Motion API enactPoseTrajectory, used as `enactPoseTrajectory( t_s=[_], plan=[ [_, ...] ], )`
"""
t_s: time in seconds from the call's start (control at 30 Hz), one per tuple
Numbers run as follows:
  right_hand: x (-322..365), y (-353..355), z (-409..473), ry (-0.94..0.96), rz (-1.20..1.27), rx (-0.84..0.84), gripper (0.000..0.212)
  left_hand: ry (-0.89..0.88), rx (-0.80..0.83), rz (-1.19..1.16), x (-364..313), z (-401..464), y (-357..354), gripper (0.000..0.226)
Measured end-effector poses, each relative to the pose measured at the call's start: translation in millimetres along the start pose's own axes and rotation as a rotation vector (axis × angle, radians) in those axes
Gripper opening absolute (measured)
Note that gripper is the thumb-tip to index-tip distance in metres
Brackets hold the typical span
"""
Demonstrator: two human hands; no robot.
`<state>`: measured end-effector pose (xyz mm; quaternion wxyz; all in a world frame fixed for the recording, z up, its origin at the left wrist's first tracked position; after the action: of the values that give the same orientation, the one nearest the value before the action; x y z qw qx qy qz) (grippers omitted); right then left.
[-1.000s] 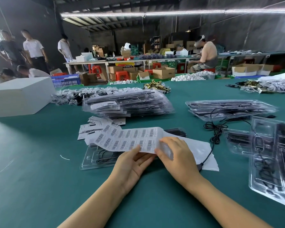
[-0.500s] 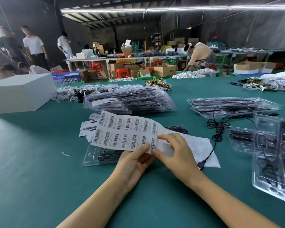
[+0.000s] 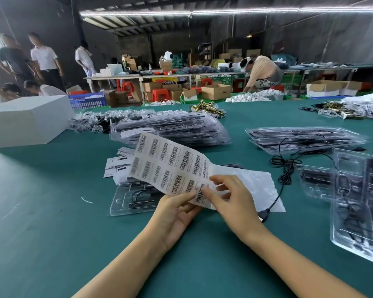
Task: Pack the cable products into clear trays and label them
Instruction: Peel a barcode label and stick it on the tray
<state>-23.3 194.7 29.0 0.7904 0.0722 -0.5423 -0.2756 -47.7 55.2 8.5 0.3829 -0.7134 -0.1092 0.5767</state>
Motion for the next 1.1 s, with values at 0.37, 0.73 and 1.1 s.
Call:
enactPoseTrajectory(
  t_s=[0.37, 0.73, 1.1],
  plan=[
    [2.8, 1.3, -4.6, -0.006, 0.049, -0.093, 0.016, 0.009, -0.004, -0.007, 2.0, 2.7, -0.6, 0.028],
    [1.2, -1.4, -2.0, -0.073, 0.053, -0.063, 0.015, 0.029, -0.023, -0.067, 2.3, 4.8, 2.1, 0.031],
    [-0.4, 5.6, -4.9, -0.122, 0.008, -0.167, 0.008, 0.03, -0.019, -0.004, 4.2, 3.8, -1.3, 0.032]
  ],
)
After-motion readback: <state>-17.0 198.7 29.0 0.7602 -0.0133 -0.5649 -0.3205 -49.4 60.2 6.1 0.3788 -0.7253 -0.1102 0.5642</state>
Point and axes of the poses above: each hand's wrist, its own z-axis towards the middle knuckle, its own y-axis out of the back of the hand, x = y × z, the point moved 5 cm from there along z, towards the middle knuckle, and after that the axes turned 3 degrees about x, right-handed, at the moved point
